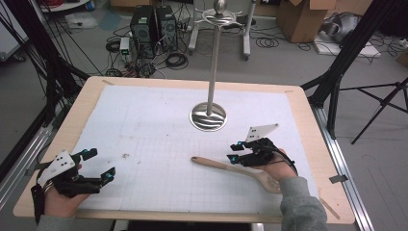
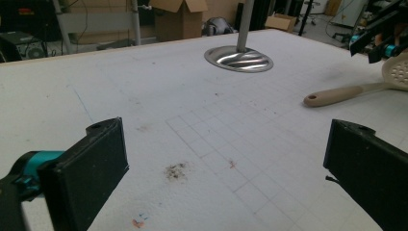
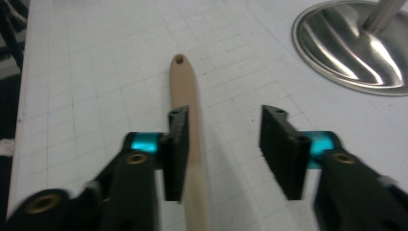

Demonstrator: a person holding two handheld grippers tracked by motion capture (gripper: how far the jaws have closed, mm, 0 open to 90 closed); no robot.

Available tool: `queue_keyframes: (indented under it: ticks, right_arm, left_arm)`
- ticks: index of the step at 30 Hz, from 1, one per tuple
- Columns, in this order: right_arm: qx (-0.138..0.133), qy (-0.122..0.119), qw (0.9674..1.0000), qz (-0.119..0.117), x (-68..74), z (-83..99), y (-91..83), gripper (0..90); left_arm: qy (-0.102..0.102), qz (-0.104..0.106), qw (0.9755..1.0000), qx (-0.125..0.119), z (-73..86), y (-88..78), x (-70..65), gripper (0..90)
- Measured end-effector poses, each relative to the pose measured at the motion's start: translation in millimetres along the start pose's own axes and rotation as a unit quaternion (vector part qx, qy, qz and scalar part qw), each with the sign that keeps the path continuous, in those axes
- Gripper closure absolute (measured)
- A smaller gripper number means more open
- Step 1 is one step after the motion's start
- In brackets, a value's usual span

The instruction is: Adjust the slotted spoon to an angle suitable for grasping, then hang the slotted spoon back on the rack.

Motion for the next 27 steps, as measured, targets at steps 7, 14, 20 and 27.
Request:
queue_keyframes:
  ticks: [7,14,20,27]
  right_arm:
    - [-0.03,0.027,0.9991,0.01,0.7,-1.1,-12.9,20.1]
    - [-0.036,0.015,0.9992,-0.006,8.5,-0.1,-22.5,15.6]
    - [-0.035,0.009,0.9993,-0.002,12.1,3.4,-31.1,15.6]
    - [-0.009,0.0,1.0,-0.002,14.2,7.7,-33.3,15.8]
  left_arm:
    - [0.001,0.004,1.0,-0.004,-2.8,4.2,-0.2,1.8]
    - [0.0,0.012,0.9999,-0.002,-3.5,10.5,-0.8,1.8]
    - [0.005,0.018,0.9998,-0.001,-5.2,14.8,-3.2,1.8]
    - [0.004,0.019,0.9998,0.001,-4.8,16.4,-3.3,1.8]
Point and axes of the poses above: each handheld gripper's, and its own axes: y roughly forward along the jaws, z roughly out of its underside, x roughly to its left, the point moved 3 cm from there along y, roughly forward along the jaws, and after that the axes turned 5 degrees about -z, right-handed, at the moved point
